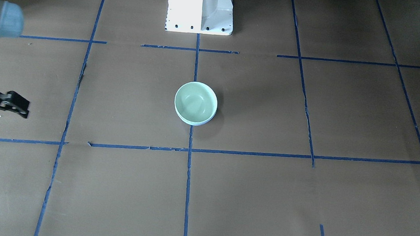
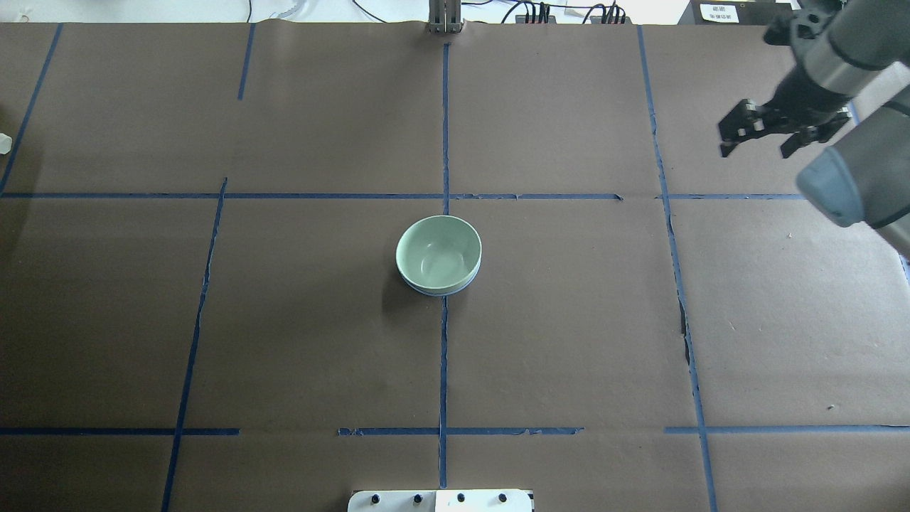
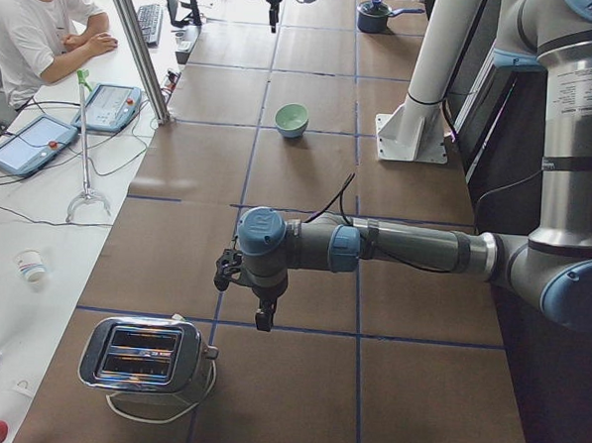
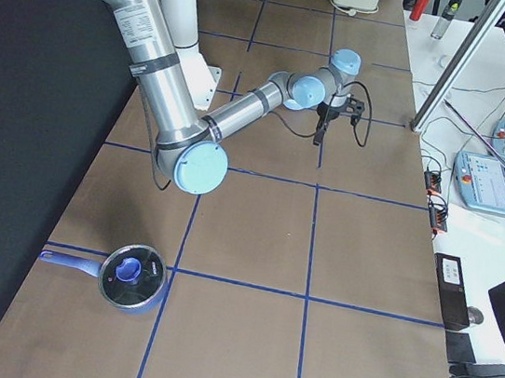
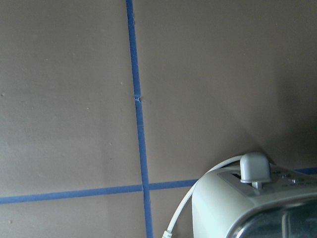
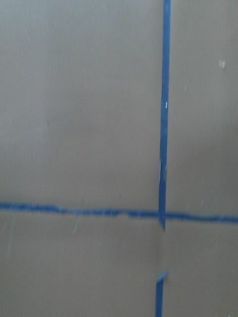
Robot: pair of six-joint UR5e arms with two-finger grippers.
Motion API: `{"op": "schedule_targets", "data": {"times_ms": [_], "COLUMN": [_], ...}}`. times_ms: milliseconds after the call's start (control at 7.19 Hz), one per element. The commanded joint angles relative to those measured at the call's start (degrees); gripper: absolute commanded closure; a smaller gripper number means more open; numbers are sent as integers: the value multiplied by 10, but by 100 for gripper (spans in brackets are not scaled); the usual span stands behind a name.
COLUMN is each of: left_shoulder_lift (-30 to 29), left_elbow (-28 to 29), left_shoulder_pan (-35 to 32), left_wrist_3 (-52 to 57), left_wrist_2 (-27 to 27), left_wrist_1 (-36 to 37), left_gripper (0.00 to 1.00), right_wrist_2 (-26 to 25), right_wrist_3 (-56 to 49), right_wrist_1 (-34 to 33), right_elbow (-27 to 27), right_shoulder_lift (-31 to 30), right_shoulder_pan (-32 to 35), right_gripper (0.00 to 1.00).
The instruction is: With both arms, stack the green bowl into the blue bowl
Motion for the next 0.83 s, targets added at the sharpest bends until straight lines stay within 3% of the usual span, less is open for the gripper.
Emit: {"op": "schedule_targets", "data": {"times_ms": [0, 278, 696], "left_shoulder_lift": [-2, 6, 10], "left_elbow": [0, 2, -6], "left_shoulder_pan": [0, -1, -2], "left_wrist_3": [0, -2, -1], "left_wrist_2": [5, 5, 5], "left_wrist_1": [1, -9, -9], "left_gripper": [0, 0, 0], "right_wrist_2": [6, 8, 5], "right_wrist_3": [-247, -347, -339], "right_wrist_1": [-1, 7, 8], "right_elbow": [-2, 0, 44], "right_shoulder_lift": [-115, -197, -269], "right_shoulder_pan": [117, 182, 203], "right_gripper": [0, 0, 0]}}
